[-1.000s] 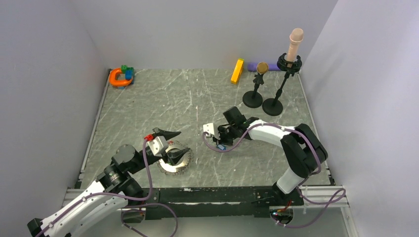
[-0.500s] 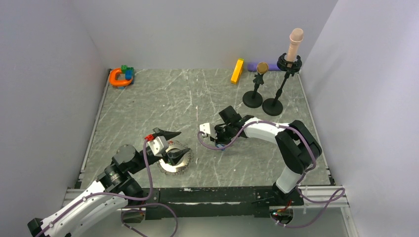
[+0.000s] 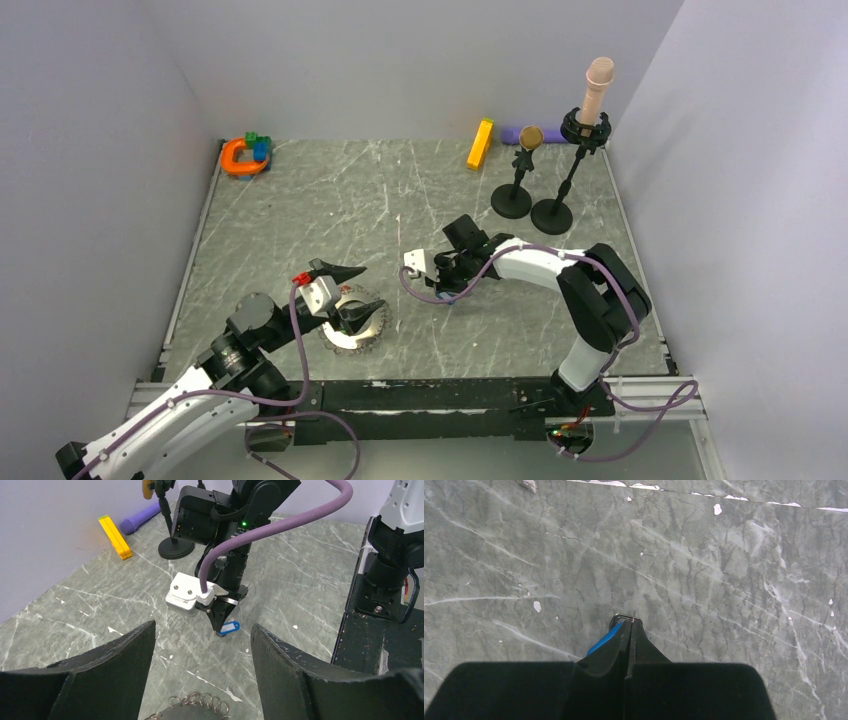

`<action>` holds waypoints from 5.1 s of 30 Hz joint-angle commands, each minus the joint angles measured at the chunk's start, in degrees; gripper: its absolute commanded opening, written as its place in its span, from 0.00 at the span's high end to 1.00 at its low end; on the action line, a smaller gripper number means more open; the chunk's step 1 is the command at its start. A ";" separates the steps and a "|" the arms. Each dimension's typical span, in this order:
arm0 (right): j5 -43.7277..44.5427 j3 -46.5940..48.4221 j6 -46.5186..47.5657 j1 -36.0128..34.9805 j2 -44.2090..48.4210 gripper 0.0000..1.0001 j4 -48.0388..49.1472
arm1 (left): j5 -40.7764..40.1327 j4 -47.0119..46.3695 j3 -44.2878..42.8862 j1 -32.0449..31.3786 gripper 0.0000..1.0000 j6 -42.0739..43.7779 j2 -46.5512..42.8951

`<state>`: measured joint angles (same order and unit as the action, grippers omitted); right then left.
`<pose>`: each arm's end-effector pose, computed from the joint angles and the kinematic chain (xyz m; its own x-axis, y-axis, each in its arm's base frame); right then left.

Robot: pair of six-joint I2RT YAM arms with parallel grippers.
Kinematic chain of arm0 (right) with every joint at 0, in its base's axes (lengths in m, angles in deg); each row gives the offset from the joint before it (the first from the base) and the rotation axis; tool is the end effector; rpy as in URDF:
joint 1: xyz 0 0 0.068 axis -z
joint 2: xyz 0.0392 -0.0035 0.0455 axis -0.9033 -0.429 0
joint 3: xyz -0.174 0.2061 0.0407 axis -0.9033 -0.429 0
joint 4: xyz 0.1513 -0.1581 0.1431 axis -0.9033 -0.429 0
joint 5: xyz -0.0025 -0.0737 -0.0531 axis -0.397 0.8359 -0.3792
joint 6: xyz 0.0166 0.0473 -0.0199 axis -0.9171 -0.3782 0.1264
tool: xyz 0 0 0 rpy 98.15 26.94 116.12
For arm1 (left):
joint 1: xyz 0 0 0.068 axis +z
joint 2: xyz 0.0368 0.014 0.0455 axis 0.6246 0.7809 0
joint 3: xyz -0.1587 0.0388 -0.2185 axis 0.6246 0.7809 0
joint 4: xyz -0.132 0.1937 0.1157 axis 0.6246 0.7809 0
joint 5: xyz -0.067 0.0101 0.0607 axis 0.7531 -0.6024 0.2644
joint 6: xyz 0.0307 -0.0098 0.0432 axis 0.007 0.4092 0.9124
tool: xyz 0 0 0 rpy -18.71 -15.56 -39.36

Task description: Put the keys on the keyring

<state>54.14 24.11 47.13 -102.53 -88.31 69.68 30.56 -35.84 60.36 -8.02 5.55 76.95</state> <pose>0.2431 0.2108 0.1574 0.1311 -0.7779 -0.6146 -0.9907 -0.0805 -0.1095 0.0808 -0.0963 0.2828 0.1177 -0.0045 -0.9930 0.8439 0.5275 0.0976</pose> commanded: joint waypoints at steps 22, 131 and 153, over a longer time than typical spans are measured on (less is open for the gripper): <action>1.56 0.27 -2.71 -0.06 0.33 0.73 -0.18 | -1.00 -1.06 -0.20 0.20 0.26 -0.89 -0.71; -29.36 -0.07 -17.95 12.27 23.80 0.20 -15.62 | -19.98 34.13 -27.99 15.46 0.73 -38.69 56.86; -30.09 0.18 -17.03 12.05 22.68 0.20 -16.68 | -14.51 30.06 -30.99 18.83 0.73 -35.17 67.57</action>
<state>26.23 23.98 28.77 -90.20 -65.34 53.33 13.07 -3.28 31.20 10.43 -30.82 143.31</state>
